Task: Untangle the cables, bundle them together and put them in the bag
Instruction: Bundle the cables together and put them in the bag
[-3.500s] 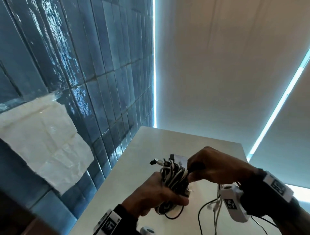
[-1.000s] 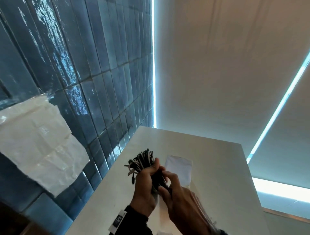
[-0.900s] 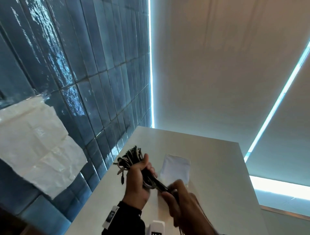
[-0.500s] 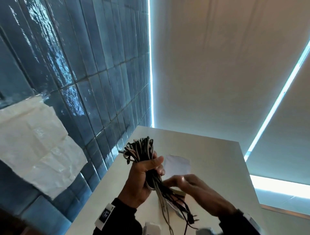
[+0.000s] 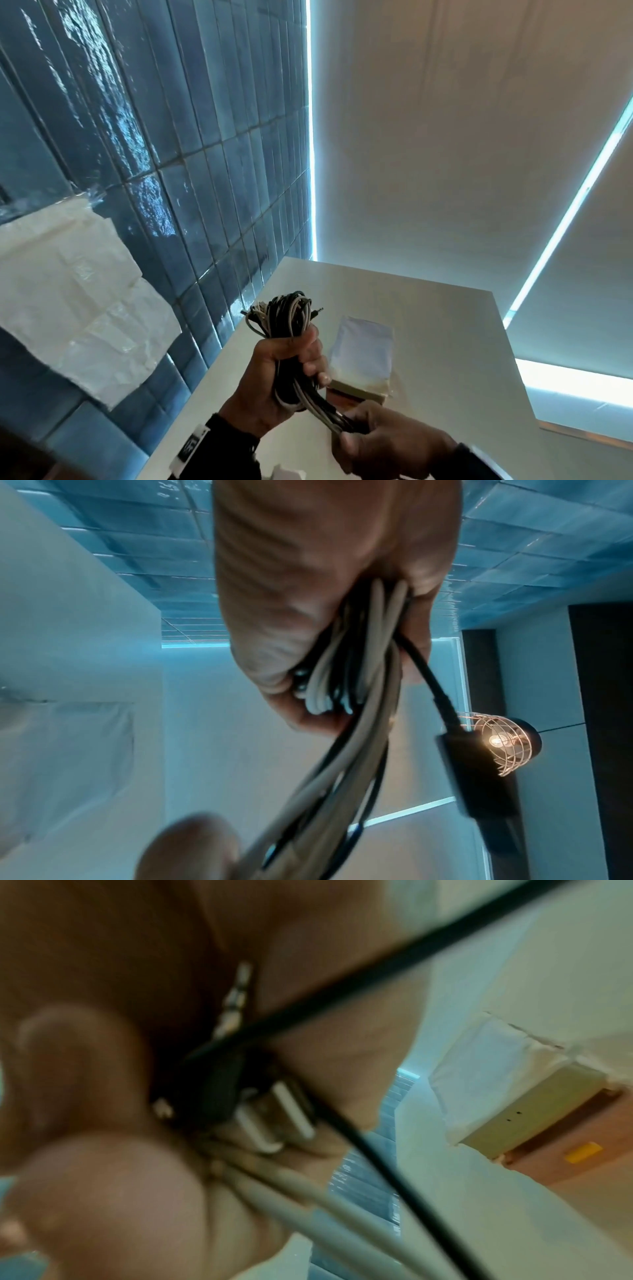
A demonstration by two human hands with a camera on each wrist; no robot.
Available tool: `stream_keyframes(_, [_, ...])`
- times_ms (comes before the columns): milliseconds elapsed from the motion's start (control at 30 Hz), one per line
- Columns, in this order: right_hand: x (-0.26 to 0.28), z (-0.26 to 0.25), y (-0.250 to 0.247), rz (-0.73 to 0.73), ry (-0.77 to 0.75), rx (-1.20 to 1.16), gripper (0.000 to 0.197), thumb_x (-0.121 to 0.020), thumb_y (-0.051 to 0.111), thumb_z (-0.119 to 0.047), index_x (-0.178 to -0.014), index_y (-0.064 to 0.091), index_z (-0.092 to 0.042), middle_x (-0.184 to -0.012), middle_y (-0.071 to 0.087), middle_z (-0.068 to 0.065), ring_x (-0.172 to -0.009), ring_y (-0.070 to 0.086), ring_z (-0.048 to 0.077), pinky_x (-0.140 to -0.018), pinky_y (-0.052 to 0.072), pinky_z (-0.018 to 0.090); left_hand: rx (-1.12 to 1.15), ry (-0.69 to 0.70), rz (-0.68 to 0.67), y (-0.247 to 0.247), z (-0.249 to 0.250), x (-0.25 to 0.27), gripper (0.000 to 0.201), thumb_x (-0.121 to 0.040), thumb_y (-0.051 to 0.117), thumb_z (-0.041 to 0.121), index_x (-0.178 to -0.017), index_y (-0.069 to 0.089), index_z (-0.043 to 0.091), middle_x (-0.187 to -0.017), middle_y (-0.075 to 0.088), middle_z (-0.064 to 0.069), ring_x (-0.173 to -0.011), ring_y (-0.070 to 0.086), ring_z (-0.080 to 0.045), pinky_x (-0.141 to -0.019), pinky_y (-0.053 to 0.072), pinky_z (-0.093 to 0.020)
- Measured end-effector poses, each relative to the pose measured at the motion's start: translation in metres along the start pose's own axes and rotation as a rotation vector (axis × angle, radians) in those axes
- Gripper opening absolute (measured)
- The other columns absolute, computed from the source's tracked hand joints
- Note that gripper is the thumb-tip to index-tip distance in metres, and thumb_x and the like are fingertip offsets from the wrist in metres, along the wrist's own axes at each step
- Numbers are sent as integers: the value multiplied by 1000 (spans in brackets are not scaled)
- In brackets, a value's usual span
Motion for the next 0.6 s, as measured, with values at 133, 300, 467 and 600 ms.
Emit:
stream_keyframes(133, [9,0,-6,-99,13,-102,40,-89,61,-45,-97,65,-6,-53,48,-1,-41,45,5,-45,36,16,-22,-82,-161,3,0,10,17,-75,68,2,-75,52,7,-59,39,-1,-50,42,-13,-52,42,-28])
stream_keyframes(300, [13,-7,-33,24,141,79,16,-83,72,-25,-91,72,-11,-50,50,-6,-39,41,7,-40,31,21,-325,-238,-102,-3,-12,16,13,-69,65,0,-78,59,7,-60,39,-6,-48,43,-15,-52,44,-28])
stream_keyframes(467, [5,-39,-46,52,192,438,4,-78,75,-20,-81,74,-18,-63,63,7,-56,48,13,-52,38,31,-608,-313,-113,-2,-25,17,28,-71,69,3,-95,56,0,-68,56,-5,-60,54,-16,-60,44,-24])
stream_keyframes(600, [-4,-58,-51,46,190,660,3,-77,72,-15,-78,71,-12,-74,69,7,-68,59,11,-63,52,32,-650,-238,-157,8,-34,19,40,-73,62,-8,-112,60,1,-96,60,-12,-92,59,-24,-77,48,-32])
Point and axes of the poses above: each hand's wrist, its own x-axis away from the middle knuckle, its own y-axis out of the palm, z = x × y, the point moved 6 cm from there along -x, towards the middle knuckle
